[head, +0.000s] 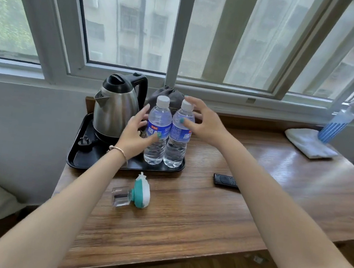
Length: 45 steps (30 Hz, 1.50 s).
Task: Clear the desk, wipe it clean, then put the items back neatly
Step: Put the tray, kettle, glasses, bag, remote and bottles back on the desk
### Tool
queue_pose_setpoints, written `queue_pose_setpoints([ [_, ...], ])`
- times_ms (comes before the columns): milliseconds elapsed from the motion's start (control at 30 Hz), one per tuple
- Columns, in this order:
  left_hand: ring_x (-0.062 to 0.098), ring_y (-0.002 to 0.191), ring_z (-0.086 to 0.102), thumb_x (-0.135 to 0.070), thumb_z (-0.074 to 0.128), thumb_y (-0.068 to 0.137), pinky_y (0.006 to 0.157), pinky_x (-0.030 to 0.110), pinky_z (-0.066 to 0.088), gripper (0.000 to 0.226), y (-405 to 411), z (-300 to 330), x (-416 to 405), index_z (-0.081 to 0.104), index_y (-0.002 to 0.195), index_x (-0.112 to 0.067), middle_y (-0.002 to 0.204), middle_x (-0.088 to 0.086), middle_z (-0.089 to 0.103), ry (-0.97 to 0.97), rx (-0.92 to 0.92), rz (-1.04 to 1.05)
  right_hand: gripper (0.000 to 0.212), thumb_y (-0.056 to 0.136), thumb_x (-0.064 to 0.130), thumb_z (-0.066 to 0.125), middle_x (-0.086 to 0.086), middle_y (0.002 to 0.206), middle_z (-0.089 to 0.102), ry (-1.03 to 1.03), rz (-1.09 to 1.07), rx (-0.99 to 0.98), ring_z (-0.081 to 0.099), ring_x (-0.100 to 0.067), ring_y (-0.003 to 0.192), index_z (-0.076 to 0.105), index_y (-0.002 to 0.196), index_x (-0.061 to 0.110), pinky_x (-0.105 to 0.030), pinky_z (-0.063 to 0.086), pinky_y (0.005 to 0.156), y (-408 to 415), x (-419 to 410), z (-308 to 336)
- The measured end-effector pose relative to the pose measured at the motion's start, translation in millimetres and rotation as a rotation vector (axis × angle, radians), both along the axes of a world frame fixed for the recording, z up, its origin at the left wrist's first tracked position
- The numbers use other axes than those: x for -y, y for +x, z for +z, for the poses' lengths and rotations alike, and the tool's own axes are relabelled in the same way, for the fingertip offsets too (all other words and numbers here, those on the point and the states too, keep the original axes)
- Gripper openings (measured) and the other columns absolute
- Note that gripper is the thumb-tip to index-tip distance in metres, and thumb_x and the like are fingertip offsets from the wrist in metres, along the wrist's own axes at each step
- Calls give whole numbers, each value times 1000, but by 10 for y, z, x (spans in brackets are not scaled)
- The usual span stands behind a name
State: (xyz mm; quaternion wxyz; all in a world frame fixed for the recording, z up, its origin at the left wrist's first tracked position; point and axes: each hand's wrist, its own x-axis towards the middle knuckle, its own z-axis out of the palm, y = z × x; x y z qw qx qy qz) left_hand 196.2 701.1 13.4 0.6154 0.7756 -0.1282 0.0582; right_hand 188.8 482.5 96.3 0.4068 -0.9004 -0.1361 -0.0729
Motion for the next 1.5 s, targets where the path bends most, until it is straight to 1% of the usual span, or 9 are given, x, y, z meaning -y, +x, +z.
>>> queue_pose_setpoints([
  [100,13,137,31,-22,68,88,108,34,31,77,25,329,-11,23,146,-44,154,-4,30,-28,45,-47,49,98,13,56,0,138,57,-3,24,29,58,-18,121,46,145,26,-20,50,96,72,-3,138],
  [233,3,129,43,-5,47,99,111,22,34,50,78,661,180,37,144,-25,141,-4,47,-77,156,-80,42,97,2,52,1,130,62,-8,40,0,62,-14,110,60,132,24,-20,52,89,78,-28,143],
  [367,17,113,62,0,52,93,102,40,47,36,189,565,226,67,115,-25,116,0,68,117,249,6,44,92,-4,51,-7,113,70,-13,4,40,68,-29,92,66,118,29,-38,56,78,113,-12,88],
  [433,20,108,64,-3,54,92,98,36,50,33,194,570,248,69,111,-26,108,-2,70,112,231,55,47,90,-8,50,-11,112,69,-63,-10,52,65,-28,82,67,118,25,-30,51,63,150,-25,98],
  [533,17,105,65,-6,57,93,93,29,51,31,186,588,274,69,107,-30,105,-2,71,83,232,107,47,87,-10,50,-9,111,68,-116,-37,89,61,-21,77,68,119,20,-19,42,59,186,-79,112],
  [667,17,96,68,-14,61,92,87,31,55,24,160,620,284,69,101,-36,100,-3,72,68,216,129,39,88,-3,61,-3,99,65,-131,-67,127,63,-20,81,68,121,17,-25,50,68,159,-92,106],
  [900,11,90,68,-19,64,90,87,28,54,18,96,730,311,71,103,-29,94,-7,70,125,163,141,36,88,5,64,-11,109,70,-116,-118,124,66,-23,91,67,121,20,-43,57,85,118,-88,122],
  [1367,10,99,58,-22,58,95,85,22,45,24,-34,727,363,66,118,-23,115,-1,67,131,129,173,37,94,14,59,-11,124,66,-190,-299,144,62,-31,110,62,130,20,-40,54,87,2,-273,126],
  [1500,12,100,57,-18,58,93,87,25,46,29,-33,727,356,63,121,-25,117,-1,65,175,143,159,37,91,23,65,-8,126,66,-189,-233,91,61,-28,112,62,128,19,-34,48,90,41,-215,184],
])
